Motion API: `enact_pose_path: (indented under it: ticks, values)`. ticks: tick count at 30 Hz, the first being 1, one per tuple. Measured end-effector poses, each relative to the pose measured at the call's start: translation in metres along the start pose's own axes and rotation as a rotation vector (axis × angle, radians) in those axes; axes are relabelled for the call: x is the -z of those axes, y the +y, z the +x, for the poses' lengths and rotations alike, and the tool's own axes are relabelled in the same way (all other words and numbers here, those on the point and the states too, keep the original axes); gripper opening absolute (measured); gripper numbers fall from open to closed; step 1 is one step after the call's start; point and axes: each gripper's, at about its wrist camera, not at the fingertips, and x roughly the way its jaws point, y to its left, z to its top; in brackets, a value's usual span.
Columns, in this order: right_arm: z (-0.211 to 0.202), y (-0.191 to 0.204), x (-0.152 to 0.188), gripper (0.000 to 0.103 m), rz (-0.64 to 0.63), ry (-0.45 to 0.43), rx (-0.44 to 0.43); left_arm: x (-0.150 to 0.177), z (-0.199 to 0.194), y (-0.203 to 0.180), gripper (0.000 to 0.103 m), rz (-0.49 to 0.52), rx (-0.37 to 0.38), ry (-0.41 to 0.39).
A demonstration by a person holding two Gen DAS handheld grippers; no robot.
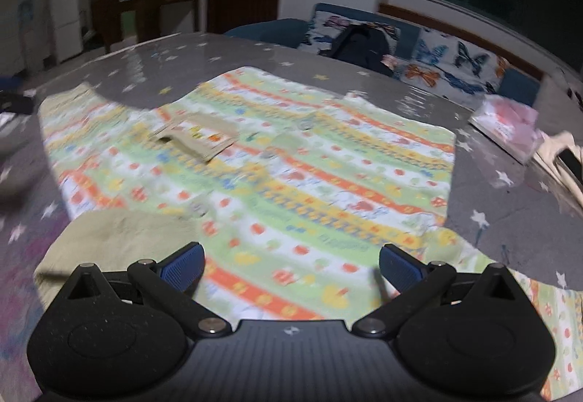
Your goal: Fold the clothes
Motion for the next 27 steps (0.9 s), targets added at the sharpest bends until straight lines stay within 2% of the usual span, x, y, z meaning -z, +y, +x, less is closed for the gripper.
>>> enact_pose_path:
  ticks: [2,6,7,9,12,19,25,27]
  values:
    - [-0.005,0.006,0.003,0.103,-0.026,-0.004,0.007,-0.002,0.007,-0.026,0.095,0.035,0.046,0.004]
    - [-0.016,0.015,0.009,0.103,-0.065,0.0,0.007,-0.005,0.022,-0.076,0.072,0.092,0.144,0.01]
    - [-0.019,0.017,0.011,0.103,-0.072,-0.002,0.006,-0.004,0.025,-0.084,0.069,0.101,0.166,0.015]
    - [-0.022,0.02,0.016,0.103,-0.076,-0.002,0.003,0.0,0.032,-0.102,0.051,0.126,0.198,0.035]
    - [-0.025,0.017,0.022,0.103,-0.045,-0.011,-0.004,0.009,0.045,-0.121,0.043,0.167,0.216,0.083]
    - [-0.042,-0.001,0.026,0.103,0.021,-0.038,0.009,0.01,0.043,-0.124,0.045,0.166,0.209,0.102]
    - [-0.047,-0.021,0.039,0.103,0.096,-0.019,0.031,0.006,0.042,-0.124,0.061,0.15,0.172,0.114]
    - [-0.052,-0.028,0.042,0.103,0.121,-0.029,0.044,0.003,0.039,-0.123,0.073,0.142,0.171,0.109]
